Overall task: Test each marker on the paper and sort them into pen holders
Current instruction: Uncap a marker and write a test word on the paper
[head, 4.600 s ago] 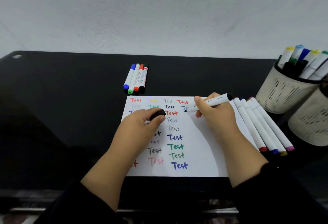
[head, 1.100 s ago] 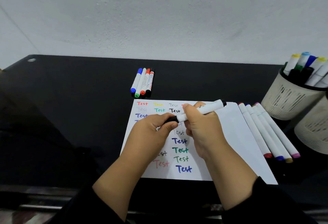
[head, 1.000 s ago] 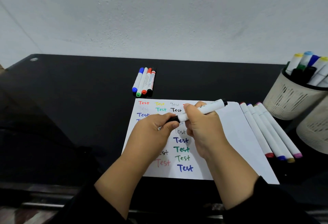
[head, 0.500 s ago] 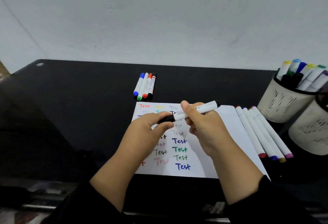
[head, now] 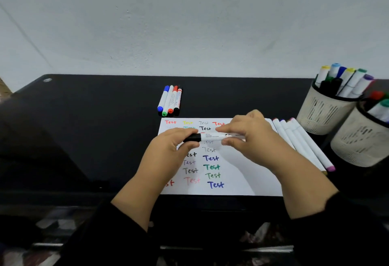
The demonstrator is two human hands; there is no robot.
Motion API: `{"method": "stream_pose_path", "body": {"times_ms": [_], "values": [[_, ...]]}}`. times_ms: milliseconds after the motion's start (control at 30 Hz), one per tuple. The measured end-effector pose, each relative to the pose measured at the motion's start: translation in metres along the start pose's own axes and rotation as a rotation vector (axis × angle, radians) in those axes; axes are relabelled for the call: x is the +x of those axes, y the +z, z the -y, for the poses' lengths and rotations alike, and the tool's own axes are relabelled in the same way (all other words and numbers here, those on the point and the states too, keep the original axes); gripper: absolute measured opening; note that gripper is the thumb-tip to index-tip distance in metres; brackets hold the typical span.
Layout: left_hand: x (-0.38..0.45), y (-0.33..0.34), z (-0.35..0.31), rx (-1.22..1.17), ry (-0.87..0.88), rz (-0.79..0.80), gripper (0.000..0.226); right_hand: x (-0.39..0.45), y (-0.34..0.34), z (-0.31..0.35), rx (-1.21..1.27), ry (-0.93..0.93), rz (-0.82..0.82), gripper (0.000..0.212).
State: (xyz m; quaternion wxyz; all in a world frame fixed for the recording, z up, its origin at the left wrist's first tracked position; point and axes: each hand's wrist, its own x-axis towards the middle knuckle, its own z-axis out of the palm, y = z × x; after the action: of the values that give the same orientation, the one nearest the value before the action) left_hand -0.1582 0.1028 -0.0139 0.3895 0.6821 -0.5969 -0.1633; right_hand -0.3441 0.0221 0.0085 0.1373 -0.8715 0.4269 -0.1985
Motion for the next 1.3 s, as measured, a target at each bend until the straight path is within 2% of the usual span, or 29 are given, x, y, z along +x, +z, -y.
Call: {"method": "stream_pose_path", "body": {"times_ms": [100,233,400,567,700,800,933,1067,1300], "values": [[0.002,0.006,-0.006,-0.015,-0.025,0.076,0.050,-0.005,-0.001,-0.004,-0.074,0.005,-0.060,0.029],[0.001,0.017,-0.013,-0.027,-0.094,0.190,0.062,-0.018,-0.013,-0.016,-0.146,0.193,-0.121,0.025],[0.008,0.040,-0.028,0.127,0.001,0.384,0.067,-0.042,-0.045,-0.024,-0.089,0.337,-0.187,0.011],[0.019,0.064,-0.032,0.272,0.051,0.504,0.075,-0.064,-0.083,-0.030,-0.002,0.437,-0.283,0.015],[0.018,0.071,-0.030,0.312,0.054,0.520,0.076,-0.076,-0.109,-0.039,0.101,0.500,-0.397,0.024],[0.017,0.072,-0.032,0.328,0.054,0.513,0.076,-0.083,-0.121,-0.049,0.139,0.496,-0.462,0.019],[0.017,0.072,-0.032,0.324,0.048,0.509,0.077,-0.087,-0.123,-0.066,0.057,0.485,-0.521,0.010],[0.017,0.073,-0.033,0.323,0.041,0.517,0.078,-0.087,-0.125,-0.077,0.012,0.499,-0.549,0.006],[0.018,0.074,-0.033,0.318,0.019,0.517,0.078,-0.075,-0.128,-0.089,-0.030,0.576,-0.526,0.014]]}}
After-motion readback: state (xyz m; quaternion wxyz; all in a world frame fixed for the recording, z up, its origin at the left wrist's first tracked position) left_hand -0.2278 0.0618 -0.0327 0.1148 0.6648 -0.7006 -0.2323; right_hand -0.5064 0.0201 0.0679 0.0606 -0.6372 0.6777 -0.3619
